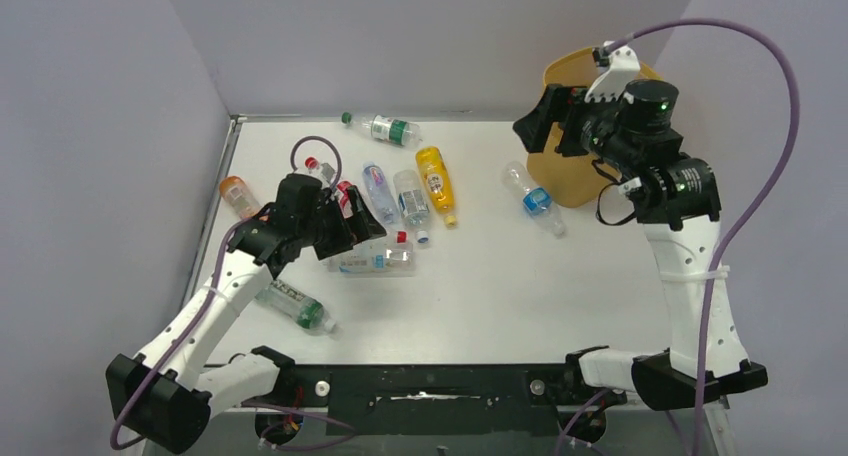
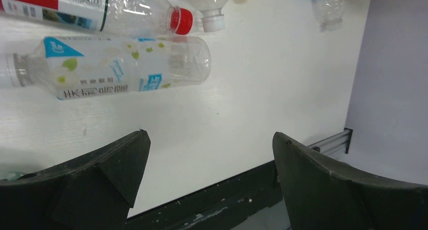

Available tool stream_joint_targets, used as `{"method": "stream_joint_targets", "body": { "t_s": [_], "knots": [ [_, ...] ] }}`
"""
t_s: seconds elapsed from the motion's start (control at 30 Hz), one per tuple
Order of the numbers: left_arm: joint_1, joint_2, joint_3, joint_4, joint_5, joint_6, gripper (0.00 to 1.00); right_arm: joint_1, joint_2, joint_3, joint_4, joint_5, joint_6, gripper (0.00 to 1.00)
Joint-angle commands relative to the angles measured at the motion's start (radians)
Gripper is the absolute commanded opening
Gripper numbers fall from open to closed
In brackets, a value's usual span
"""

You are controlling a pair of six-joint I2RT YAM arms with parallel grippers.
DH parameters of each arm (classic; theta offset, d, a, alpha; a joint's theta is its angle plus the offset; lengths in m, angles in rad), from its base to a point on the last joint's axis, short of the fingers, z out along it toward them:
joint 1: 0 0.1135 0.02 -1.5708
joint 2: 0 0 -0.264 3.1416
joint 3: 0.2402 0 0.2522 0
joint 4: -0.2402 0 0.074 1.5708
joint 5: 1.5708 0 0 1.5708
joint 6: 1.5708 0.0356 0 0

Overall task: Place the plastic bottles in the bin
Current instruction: Pick up the plastic bottle at the center of the board.

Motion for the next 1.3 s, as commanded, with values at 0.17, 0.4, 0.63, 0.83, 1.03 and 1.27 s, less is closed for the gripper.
{"method": "stream_joint_targets", "body": {
  "t_s": [0.17, 0.4, 0.63, 0.83, 1.03, 1.27],
  "knots": [
    [-0.118, 0.225, 0.185, -0.108, -0.227, 0.245, 0.95, 0.222, -0.171, -0.291, 0.036, 0.120, 0.093, 0.98],
    [-0.205, 0.398, 0.252, -0.159, -0.354, 0.303, 0.95, 0.281, -0.232, -0.371, 0.036, 0.144, 0.121, 0.98],
    [-0.258, 0.514, 0.303, -0.169, -0.485, 0.359, 0.95, 0.290, -0.262, -0.385, 0.011, 0.147, 0.120, 0.98],
    [-0.324, 0.582, 0.332, -0.165, -0.610, 0.424, 0.95, 0.291, -0.277, -0.401, 0.006, 0.147, 0.123, 0.98],
    [-0.361, 0.663, 0.355, -0.183, -0.682, 0.460, 0.95, 0.292, -0.280, -0.405, 0.005, 0.148, 0.122, 0.98],
    [-0.370, 0.720, 0.354, -0.160, -0.706, 0.496, 0.95, 0.293, -0.279, -0.403, 0.002, 0.145, 0.117, 0.98]
  ]
}}
